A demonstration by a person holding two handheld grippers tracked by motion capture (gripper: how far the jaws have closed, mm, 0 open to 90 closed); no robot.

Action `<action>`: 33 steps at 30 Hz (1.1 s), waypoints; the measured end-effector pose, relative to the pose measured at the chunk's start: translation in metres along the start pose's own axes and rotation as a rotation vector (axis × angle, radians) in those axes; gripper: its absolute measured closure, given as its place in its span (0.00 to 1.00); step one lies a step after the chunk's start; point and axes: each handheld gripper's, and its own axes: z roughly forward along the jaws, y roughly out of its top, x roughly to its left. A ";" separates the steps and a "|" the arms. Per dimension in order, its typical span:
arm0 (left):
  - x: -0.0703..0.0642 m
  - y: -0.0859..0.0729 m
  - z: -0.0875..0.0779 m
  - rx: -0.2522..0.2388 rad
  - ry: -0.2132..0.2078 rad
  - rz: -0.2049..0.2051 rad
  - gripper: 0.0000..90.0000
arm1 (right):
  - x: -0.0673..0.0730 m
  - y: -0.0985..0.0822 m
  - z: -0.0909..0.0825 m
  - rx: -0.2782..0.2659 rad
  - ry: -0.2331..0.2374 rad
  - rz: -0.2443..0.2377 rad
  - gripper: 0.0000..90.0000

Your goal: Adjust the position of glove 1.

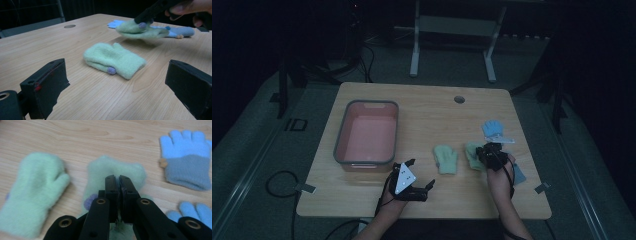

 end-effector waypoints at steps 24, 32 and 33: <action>0.000 0.000 0.000 0.001 -0.003 0.003 0.04 | -0.029 -0.002 0.010 0.044 0.150 -0.036 0.77; 0.001 0.000 0.000 0.001 -0.003 -0.002 0.04 | -0.034 0.006 0.004 0.024 0.236 -0.193 0.71; 0.000 0.000 0.000 0.000 -0.004 -0.001 0.04 | -0.033 0.005 0.004 0.030 0.235 -0.198 0.71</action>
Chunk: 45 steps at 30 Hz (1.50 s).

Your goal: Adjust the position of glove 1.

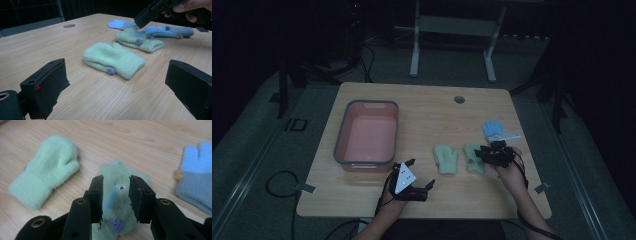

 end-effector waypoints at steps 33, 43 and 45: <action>0.000 0.000 0.000 0.003 0.001 -0.003 0.04 | 0.012 -0.020 0.026 0.044 -0.084 0.022 0.90; 0.000 0.000 0.000 0.003 0.000 -0.005 0.04 | 0.015 -0.009 0.012 0.020 -0.111 0.042 0.93; 0.000 0.000 0.000 0.003 0.001 -0.005 0.04 | 0.018 -0.002 0.003 -0.002 -0.126 0.035 0.93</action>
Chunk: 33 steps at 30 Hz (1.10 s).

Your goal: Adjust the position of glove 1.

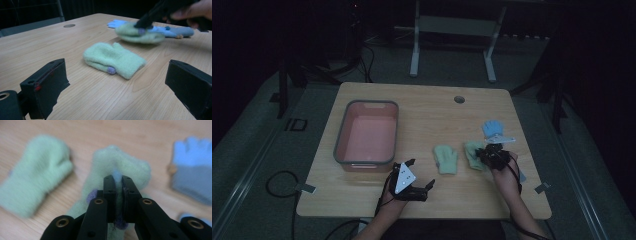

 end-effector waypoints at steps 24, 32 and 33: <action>0.000 0.000 0.000 0.001 -0.002 0.003 0.04 | 0.072 0.058 -0.017 -0.111 0.094 -0.063 0.93; -0.001 0.000 0.000 0.005 -0.001 0.009 0.04 | 0.090 0.045 0.000 -0.068 0.102 -0.072 0.93; -0.001 0.000 0.001 0.006 -0.001 0.008 0.04 | 0.091 0.044 0.002 -0.060 0.106 -0.073 0.93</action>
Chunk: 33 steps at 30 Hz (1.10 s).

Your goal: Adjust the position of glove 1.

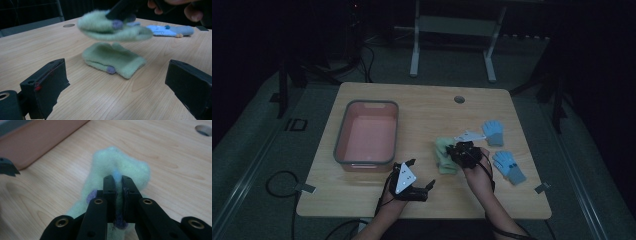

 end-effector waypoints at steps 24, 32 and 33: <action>-0.002 0.001 0.002 0.030 0.005 0.029 0.05 | -0.008 -0.028 0.028 0.092 0.032 -0.002 0.86; -0.005 0.020 0.005 0.133 -0.115 0.000 0.06 | -0.029 -0.015 -0.001 0.033 0.065 -0.050 0.72; -0.005 0.020 0.005 0.133 -0.115 0.000 0.06 | -0.029 -0.015 -0.001 0.033 0.065 -0.050 0.72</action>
